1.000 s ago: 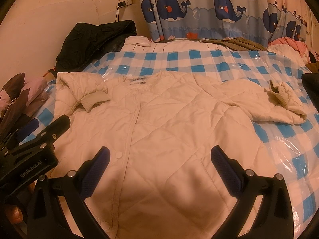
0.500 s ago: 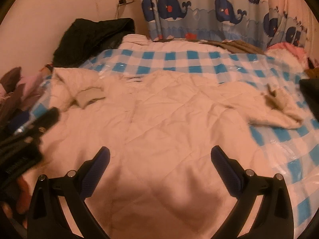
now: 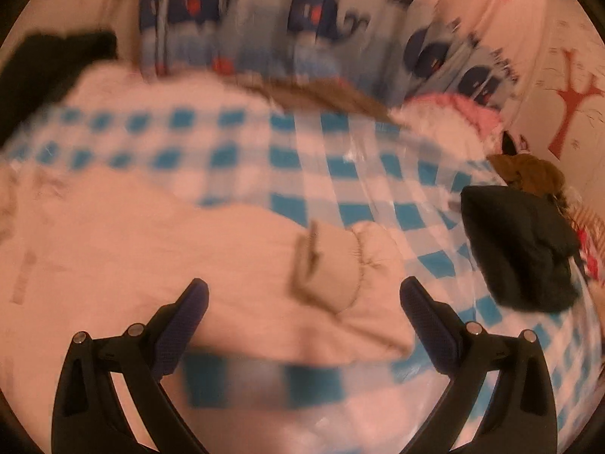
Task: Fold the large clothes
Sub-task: 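Grasp the knit cuff of the jacket sleeve with the right tool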
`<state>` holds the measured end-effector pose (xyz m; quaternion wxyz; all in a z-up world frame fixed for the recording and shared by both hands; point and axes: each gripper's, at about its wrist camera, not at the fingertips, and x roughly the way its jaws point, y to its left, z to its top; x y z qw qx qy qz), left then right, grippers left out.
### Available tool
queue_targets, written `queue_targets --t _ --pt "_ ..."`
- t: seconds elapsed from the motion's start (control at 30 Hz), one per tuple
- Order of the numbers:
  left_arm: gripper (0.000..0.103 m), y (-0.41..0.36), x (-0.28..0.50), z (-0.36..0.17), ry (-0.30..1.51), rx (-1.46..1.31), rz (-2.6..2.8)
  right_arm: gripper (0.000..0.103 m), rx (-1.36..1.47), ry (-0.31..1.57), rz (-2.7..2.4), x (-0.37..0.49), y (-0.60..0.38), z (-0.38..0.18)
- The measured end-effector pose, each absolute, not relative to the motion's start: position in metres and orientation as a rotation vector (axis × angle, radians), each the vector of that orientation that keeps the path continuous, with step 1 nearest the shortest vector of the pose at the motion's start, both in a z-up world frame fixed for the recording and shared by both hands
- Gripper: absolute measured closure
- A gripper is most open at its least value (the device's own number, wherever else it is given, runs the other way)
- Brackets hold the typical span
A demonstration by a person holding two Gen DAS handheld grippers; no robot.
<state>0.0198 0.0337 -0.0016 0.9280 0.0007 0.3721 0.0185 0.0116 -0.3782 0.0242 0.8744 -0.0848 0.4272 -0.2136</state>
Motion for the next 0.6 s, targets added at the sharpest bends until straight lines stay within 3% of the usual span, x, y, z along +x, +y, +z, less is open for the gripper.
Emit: queue_targets --t 0.17,0.2,0.23,0.27,0.3,0.33,0.6 --pt "0.008 0.021 0.022 -0.013 0.788 0.046 0.019 0.006 -0.399 1.010 -0.504 0.047 -0.401 -0.025" --pt "0.008 0.019 0.022 -0.014 0.788 0.051 0.015 0.011 -0.387 1.038 -0.506 0.051 -0.416 -0.034" --pt "0.008 0.017 0.022 -0.016 0.787 0.057 0.012 0.040 -0.353 1.065 -0.493 0.052 -0.430 -0.041" --pt "0.008 0.015 0.022 -0.018 0.786 0.062 0.009 0.058 -0.298 1.082 -0.479 0.051 -0.443 -0.045" --pt "0.008 0.013 0.021 -0.019 0.791 0.071 0.008 0.072 -0.225 1.078 -0.472 0.047 -0.457 -0.043" --pt "0.008 0.012 0.022 -0.021 0.783 0.063 0.000 0.077 -0.157 1.056 -0.461 0.040 -0.470 -0.038" --pt "0.008 0.010 0.022 -0.027 0.781 0.032 -0.028 0.083 0.315 0.814 -0.527 -0.050 -0.586 0.026"
